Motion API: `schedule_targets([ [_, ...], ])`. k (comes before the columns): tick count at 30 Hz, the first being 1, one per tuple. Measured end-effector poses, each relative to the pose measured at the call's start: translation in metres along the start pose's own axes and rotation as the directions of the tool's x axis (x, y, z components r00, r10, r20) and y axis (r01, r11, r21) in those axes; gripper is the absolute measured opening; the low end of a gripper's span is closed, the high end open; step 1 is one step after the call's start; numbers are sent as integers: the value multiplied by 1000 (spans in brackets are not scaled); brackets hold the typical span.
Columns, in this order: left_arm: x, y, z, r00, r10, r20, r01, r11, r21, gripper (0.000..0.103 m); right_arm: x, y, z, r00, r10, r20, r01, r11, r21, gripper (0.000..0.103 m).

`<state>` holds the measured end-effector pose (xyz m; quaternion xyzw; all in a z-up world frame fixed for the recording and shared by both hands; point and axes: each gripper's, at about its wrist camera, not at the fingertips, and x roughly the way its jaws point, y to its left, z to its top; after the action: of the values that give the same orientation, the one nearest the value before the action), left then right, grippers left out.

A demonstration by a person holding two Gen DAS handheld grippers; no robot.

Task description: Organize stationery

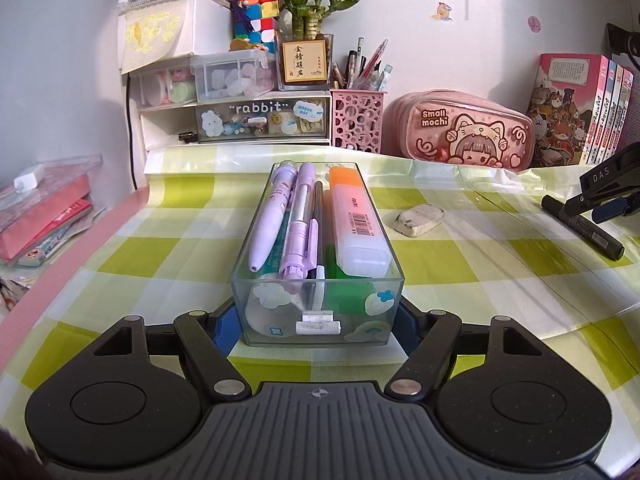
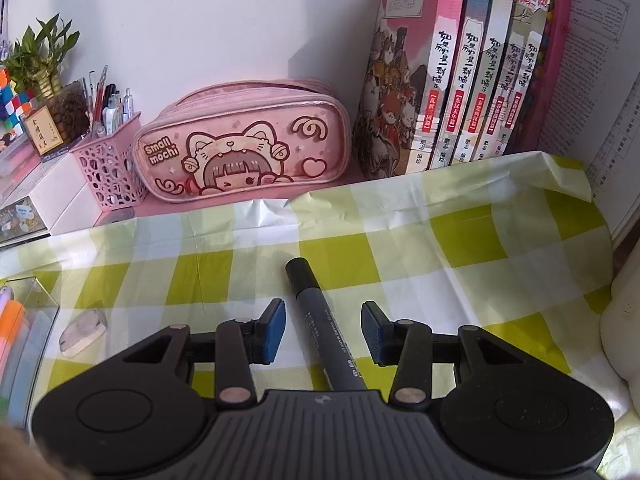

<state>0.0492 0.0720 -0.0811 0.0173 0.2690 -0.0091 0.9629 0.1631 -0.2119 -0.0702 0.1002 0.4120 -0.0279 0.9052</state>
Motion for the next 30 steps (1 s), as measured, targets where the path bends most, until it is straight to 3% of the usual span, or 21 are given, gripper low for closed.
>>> schedule_targets([
  [4,0,0,0,1000,1,0,-1,1000,0,72,14,11,-6,997,-71,-23,70,996,-64,22],
  [8,0,0,0,1000,1,1,-1,1000,-1,72,11,12,-5,998,-59,-21,58,996,-61,0],
  [12,0,0,0,1000,1,1,-1,1000,0,72,8,13,-3,999,-22,-40,21,999,-31,0],
  [15,0,0,0,1000,2,1,-2,1000,-1,72,7,11,-1,997,49,-61,-47,998,37,0],
  [24,0,0,0,1000,1,1,-1,1000,-1,72,9,17,-1,966,237,-99,-217,959,179,0],
  [30,0,0,0,1000,2,1,-2,1000,-1,72,8,30,-2,966,234,-109,-222,968,117,0],
])
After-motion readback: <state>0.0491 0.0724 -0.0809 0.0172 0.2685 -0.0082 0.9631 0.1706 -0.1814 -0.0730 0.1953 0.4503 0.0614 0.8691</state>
